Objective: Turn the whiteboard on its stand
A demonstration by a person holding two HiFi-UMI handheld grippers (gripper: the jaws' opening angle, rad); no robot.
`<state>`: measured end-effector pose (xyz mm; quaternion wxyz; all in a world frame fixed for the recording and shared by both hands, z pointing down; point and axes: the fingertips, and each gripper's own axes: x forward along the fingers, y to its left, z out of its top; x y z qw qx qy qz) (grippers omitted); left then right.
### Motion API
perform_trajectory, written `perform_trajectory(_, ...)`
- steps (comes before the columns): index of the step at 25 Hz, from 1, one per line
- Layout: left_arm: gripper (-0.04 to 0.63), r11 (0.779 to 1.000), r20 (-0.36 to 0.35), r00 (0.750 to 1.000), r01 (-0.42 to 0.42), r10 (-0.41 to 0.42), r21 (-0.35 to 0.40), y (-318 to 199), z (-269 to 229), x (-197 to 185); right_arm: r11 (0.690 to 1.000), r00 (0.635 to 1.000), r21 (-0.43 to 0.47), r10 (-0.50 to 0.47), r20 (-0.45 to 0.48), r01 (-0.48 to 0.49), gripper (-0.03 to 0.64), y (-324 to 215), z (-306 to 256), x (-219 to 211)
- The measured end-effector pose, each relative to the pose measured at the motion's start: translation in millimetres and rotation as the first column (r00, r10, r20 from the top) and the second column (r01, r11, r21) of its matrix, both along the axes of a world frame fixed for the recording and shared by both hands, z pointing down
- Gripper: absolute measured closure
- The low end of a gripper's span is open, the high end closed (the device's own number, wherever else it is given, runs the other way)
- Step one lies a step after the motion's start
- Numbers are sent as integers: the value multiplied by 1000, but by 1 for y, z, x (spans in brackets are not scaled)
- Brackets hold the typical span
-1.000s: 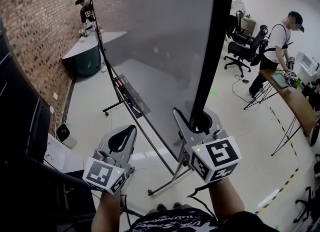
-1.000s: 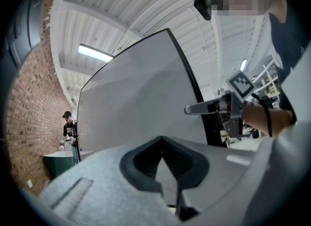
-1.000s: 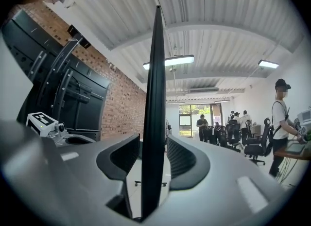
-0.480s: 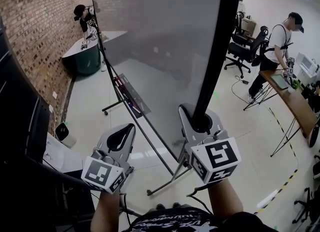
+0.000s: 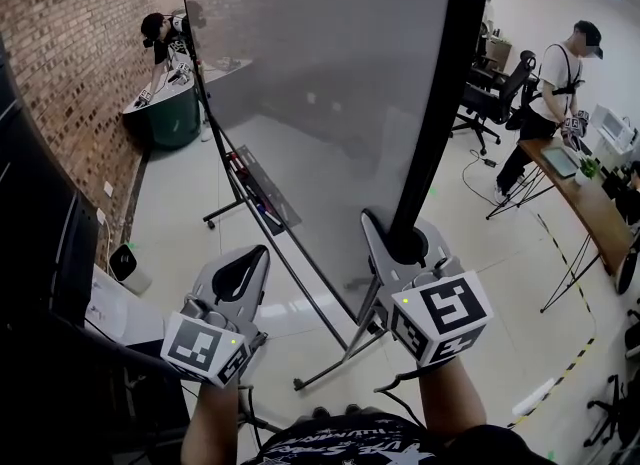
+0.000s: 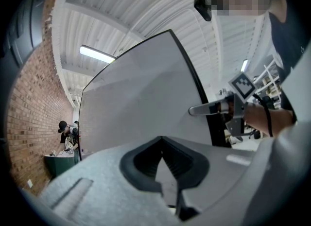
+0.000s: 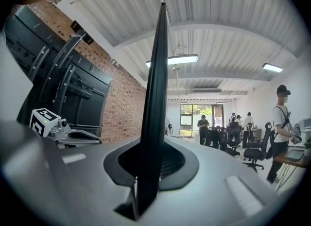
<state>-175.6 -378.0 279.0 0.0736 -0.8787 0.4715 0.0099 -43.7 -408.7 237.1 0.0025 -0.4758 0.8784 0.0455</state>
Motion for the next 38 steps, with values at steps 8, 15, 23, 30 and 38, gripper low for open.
perform_trajectory(8,591,1000,0,1000,6,-6,-6,7,2,-6,1000,1000,-11,-8,9,8,569,2,1,3)
perform_trajectory(15,591,1000,-13,1000,-3,3,-23,5,3,-13,1000,1000,-2,-4,10,4,569,6,-6,4)
perform_trajectory(23,591,999,-4,1000,11,-11,-48,19,4,-15,1000,1000,1,-5,14,5,569,23,-15,16)
perform_trajectory(30,591,997,12,998,64,-64,-49,44,-7,-16,999,999,-24,-24,35,25,571,31,-24,18)
perform_trajectory(38,591,992,19,993,121,-121,-43,87,5,15,1000,999,-15,-27,38,27,571,57,-10,44)
